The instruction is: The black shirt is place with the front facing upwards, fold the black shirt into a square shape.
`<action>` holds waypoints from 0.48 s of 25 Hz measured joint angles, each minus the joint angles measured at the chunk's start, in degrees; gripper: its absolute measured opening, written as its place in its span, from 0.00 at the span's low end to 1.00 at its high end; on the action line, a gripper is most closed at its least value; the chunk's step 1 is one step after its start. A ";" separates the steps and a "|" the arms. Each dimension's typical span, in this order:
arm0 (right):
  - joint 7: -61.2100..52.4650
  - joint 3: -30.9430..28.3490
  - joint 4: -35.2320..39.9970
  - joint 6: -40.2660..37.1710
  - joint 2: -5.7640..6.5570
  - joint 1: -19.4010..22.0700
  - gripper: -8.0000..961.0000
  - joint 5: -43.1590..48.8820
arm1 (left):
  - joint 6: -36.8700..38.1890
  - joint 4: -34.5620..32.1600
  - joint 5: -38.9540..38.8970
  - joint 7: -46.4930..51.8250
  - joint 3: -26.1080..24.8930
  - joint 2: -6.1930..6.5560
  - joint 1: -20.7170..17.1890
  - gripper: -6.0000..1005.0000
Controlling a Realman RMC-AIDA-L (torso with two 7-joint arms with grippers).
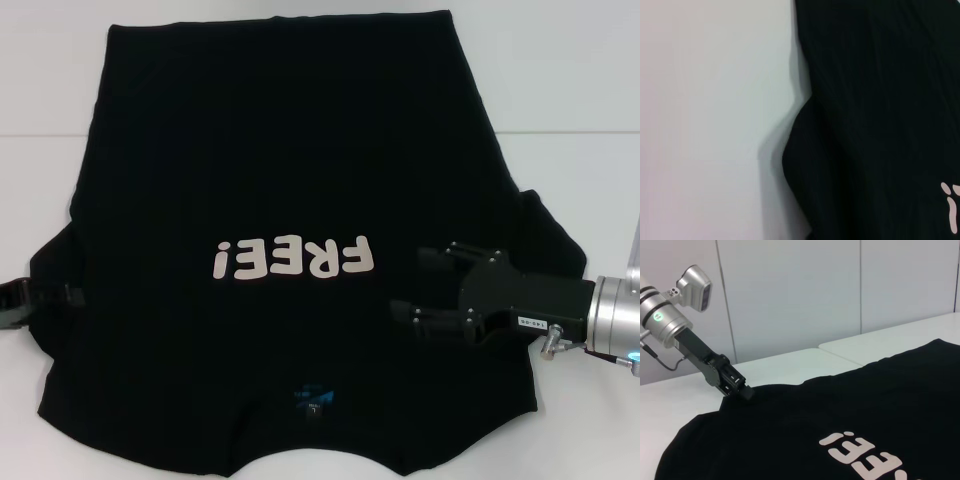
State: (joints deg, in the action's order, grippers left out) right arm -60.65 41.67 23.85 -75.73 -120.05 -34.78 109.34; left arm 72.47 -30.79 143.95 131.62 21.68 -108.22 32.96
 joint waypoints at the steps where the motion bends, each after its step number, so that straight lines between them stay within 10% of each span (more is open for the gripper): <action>1: 0.00 -0.02 0.02 -0.05 0.00 0.02 0.92 0.00 | 0.00 0.00 -0.03 0.00 0.00 0.00 0.00 0.74; 12: 0.00 -0.02 0.06 -0.07 0.09 0.06 0.92 0.00 | -0.28 -0.06 -0.39 0.73 -0.37 0.36 0.01 0.29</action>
State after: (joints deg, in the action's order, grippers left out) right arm -60.65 41.65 23.91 -75.80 -119.97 -34.71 109.33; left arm 72.19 -30.85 143.56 132.35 21.31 -107.86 32.97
